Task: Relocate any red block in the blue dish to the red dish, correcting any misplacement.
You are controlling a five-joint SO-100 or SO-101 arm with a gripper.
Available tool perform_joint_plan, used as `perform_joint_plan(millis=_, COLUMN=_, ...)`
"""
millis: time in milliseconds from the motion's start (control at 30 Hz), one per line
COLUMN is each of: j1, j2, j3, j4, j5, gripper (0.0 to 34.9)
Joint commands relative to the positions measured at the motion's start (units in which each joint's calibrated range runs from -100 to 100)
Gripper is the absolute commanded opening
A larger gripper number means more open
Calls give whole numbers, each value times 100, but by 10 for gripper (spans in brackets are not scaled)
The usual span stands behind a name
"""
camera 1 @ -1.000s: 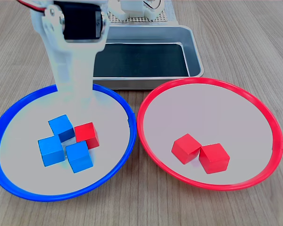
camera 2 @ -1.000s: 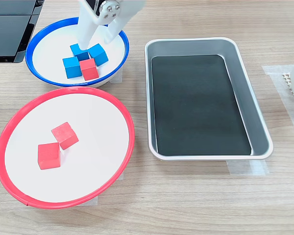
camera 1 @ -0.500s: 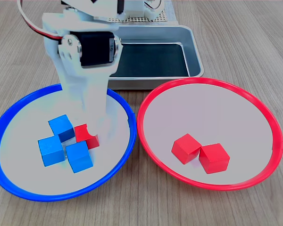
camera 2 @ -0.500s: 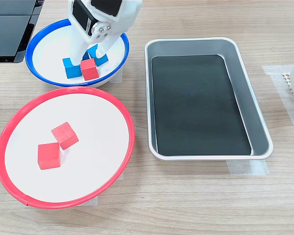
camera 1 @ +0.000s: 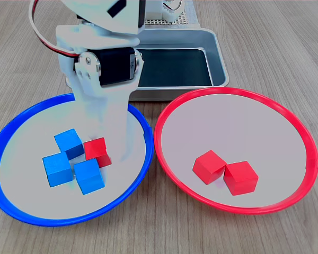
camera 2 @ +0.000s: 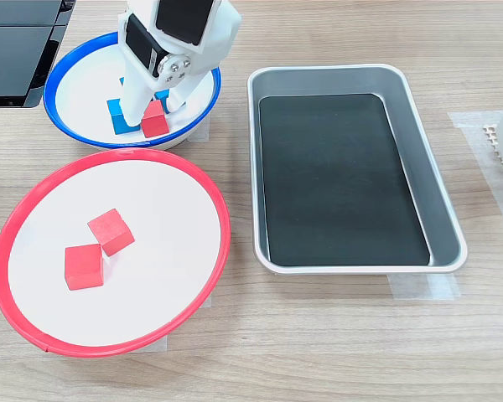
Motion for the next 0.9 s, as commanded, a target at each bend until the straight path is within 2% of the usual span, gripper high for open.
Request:
perform_joint_plan(millis=0, j1=16, j2=14, j3=-162, j4=-122, j5=-20, gripper=144)
perform_joint_plan(millis=500, j1=63, j2=227, j3=-235, j4=-320, j5=10, gripper=131)
perform_joint_plan(millis=867, j1=82, j2=219, j3=-208, j4=-370, j5=0, gripper=57)
